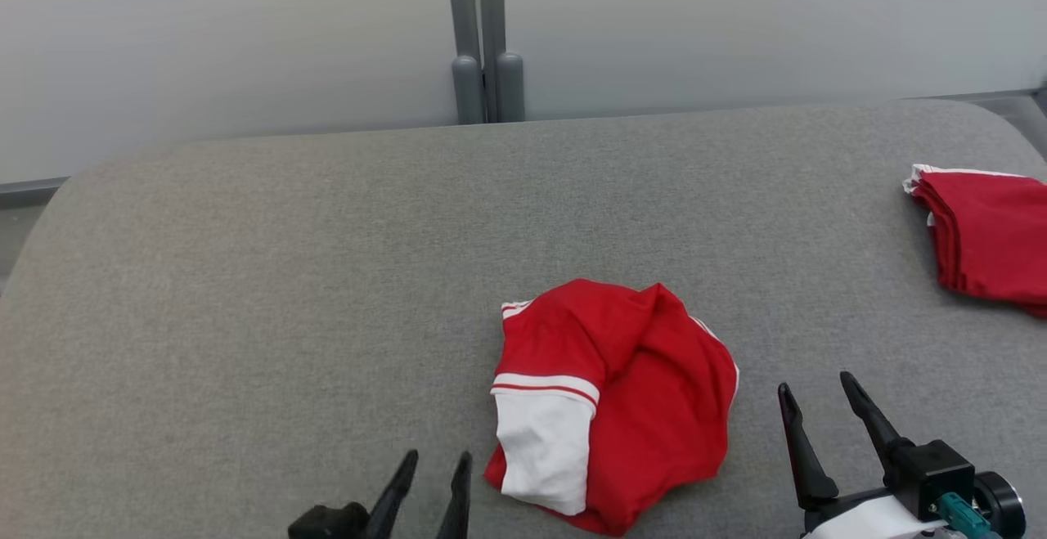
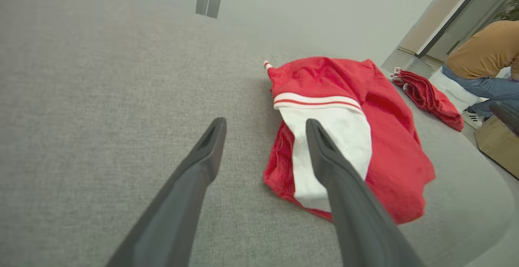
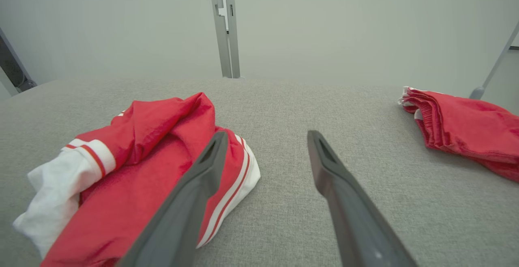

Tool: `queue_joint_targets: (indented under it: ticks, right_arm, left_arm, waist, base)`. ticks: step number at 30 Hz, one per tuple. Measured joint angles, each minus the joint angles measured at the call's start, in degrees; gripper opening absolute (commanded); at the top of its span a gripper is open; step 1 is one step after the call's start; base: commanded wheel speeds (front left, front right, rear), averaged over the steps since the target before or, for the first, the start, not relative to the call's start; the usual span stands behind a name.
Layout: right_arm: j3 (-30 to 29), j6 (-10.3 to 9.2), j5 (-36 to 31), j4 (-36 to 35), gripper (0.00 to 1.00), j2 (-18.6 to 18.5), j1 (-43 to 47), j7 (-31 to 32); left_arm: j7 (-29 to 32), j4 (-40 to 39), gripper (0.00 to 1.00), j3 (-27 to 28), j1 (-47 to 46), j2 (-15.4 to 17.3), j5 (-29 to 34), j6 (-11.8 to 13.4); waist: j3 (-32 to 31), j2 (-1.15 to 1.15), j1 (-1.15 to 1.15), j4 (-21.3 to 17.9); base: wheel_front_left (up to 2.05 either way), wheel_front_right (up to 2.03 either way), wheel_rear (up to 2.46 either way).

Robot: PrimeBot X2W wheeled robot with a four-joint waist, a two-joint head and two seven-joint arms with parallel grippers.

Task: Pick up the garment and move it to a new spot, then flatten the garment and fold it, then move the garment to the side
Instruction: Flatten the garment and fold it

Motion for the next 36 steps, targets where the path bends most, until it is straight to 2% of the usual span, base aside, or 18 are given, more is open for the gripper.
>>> queue_joint_targets:
  ticks: [2, 5, 9, 16, 17, 18, 20, 25, 36]
  right_arm:
    - [0.56, 0.0, 0.08, 0.24, 1.0, 0.01, -0.24, 0.0]
    - [0.52, 0.0, 0.3, 0.38, 1.0, 0.03, -0.46, 0.0]
    - [0.49, 0.0, 0.41, 0.66, 1.0, 0.02, -0.43, 0.0]
    - [0.34, 0.0, 0.48, 0.71, 1.0, -0.02, -0.44, 0.0]
    - [0.26, 0.0, 0.48, 0.71, 1.0, -0.03, -0.44, 0.0]
    - [0.22, 0.0, 0.48, 0.7, 1.0, -0.03, -0.45, 0.0]
    - [0.08, 0.0, 0.48, 0.69, 1.0, -0.02, -0.45, 0.0]
    - [-0.44, 0.0, 0.49, 0.81, 1.0, 0.02, -0.4, 0.0]
    - [-0.13, 0.0, 0.91, 1.27, 1.0, 0.48, -0.48, 0.0]
  left_arm:
    - [0.47, 5.63, 1.0, -3.89, -2.1, -0.01, -6.56, 0.01]
    - [0.87, 10.02, 1.0, -7.62, -5.68, 0.03, -12.95, 0.46]
    - [0.57, 13.66, 1.0, -10.48, -8.88, 0.0, -16.91, 1.29]
    - [0.3, 16.91, 1.0, -11.47, -11.36, 0.0, -19.79, 1.76]
    - [0.15, 16.88, 0.86, -11.49, -11.57, 0.0, -20.28, 1.66]
    - [0.16, 16.33, 0.48, -11.24, -11.66, 0.0, -20.42, 1.37]
    - [0.11, 14.23, 0.0, -9.9, -11.85, 0.01, -20.47, 1.21]
    - [0.07, 9.32, 0.0, -9.14, -11.05, 0.01, -22.79, 0.55]
    - [0.07, 11.43, 0.0, -7.69, -10.7, 0.14, -21.5, 0.67]
  waist:
    - [0.22, 0.0, 0.0, -1.14]
    - [0.51, 0.0, 0.0, -2.86]
    - [0.92, 0.0, 0.0, -5.09]
    - [1.6, 0.0, 0.0, -7.73]
    - [1.67, 0.0, 0.0, -7.86]
    - [1.75, 0.0, 0.0, -7.96]
    - [1.79, 0.0, 0.0, -8.0]
    - [1.75, 0.0, 0.0, -7.44]
    - [1.58, 0.0, 0.0, -7.13]
  base:
    - [0.0, 0.0, 0.0]
    - [0.0, 0.0, 0.0]
    - [0.0, 0.0, 0.0]
    - [0.0, 0.0, 0.0]
    - [0.0, 0.0, 0.0]
    - [0.0, 0.0, 0.0]
    - [0.0, 0.0, 0.0]
    - [0.0, 0.0, 0.0]
    - [0.0, 0.0, 0.0]
